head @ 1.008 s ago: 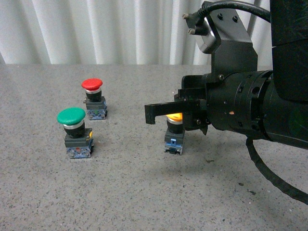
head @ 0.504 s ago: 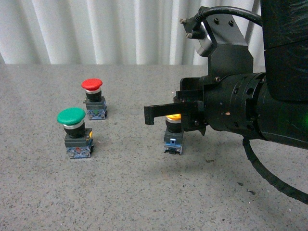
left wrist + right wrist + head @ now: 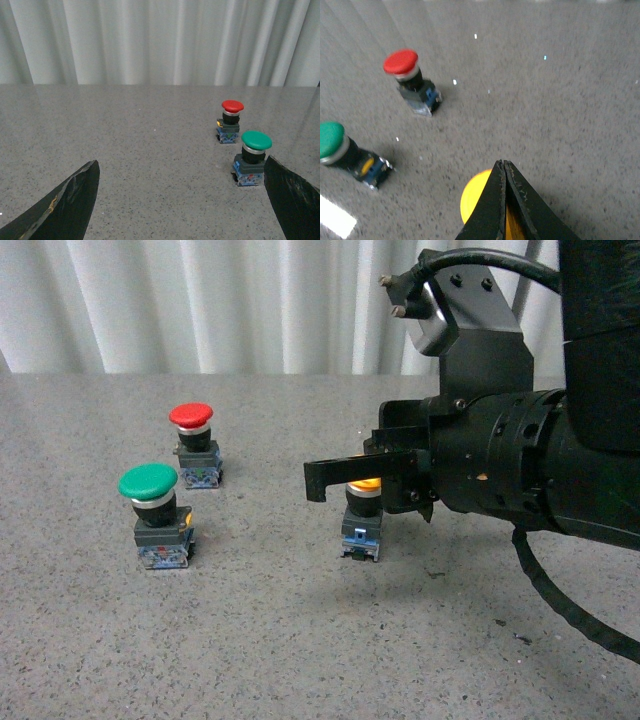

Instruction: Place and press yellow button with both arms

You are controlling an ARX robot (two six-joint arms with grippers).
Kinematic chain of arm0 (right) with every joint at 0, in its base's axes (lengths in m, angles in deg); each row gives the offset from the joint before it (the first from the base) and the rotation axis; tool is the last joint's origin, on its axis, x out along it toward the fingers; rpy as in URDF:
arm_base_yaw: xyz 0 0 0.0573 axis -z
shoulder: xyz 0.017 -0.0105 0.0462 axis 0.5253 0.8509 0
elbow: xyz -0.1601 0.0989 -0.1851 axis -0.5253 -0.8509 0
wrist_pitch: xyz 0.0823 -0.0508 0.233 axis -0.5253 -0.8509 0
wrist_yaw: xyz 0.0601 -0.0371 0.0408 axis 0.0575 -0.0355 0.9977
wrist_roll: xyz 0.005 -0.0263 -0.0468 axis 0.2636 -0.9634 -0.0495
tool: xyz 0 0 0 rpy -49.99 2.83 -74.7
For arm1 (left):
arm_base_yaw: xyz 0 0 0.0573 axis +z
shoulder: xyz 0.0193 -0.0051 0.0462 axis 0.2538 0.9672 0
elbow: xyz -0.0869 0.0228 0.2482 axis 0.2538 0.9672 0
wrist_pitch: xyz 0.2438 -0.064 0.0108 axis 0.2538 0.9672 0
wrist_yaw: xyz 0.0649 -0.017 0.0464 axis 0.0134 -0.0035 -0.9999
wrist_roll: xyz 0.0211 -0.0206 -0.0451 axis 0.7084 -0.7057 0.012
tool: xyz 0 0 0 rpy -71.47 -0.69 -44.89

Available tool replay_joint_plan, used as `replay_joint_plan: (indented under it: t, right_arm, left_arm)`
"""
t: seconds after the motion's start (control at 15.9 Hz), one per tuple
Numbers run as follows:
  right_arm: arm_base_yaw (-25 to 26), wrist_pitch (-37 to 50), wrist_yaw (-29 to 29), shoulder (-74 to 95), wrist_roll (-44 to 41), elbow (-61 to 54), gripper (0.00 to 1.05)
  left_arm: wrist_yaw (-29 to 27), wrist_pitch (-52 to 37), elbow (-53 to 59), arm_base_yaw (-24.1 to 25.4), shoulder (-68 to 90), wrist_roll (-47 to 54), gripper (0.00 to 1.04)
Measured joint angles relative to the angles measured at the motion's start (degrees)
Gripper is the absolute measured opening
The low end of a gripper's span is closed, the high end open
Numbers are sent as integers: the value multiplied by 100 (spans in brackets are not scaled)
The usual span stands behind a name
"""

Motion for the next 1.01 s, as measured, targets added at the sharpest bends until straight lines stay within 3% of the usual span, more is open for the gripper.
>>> replay_joint_plan:
  t: [0.25,0.57,0.76,0.82,0.88,0.95,1.01]
  right_arm:
    - [157,1408,127,-612,675,-57,2]
    - [153,1491,142,-1622,1335,-442,2]
    - [509,1196,-184,-2953,1440,-1244,2]
    - [612,667,-555,-3506,1331,-1572,2]
    - [761,-138,-1423,-4205,758,-1871,2]
    - [1303,-741,-1609,-5235,-72,-2496,2]
    - [1537,-734,-1593,-5635,-413,-2785,2]
  left_arm:
    - [0,0,0,0,0,0,98]
    - [0,-2,0,0,0,0,98]
    - [0,0,0,0,0,0,98]
    - [0,-2,0,0,0,0,98]
    - [2,0,0,0,0,0,98]
    - [-9,0,0,0,0,0,98]
    - [-4,0,0,0,0,0,98]
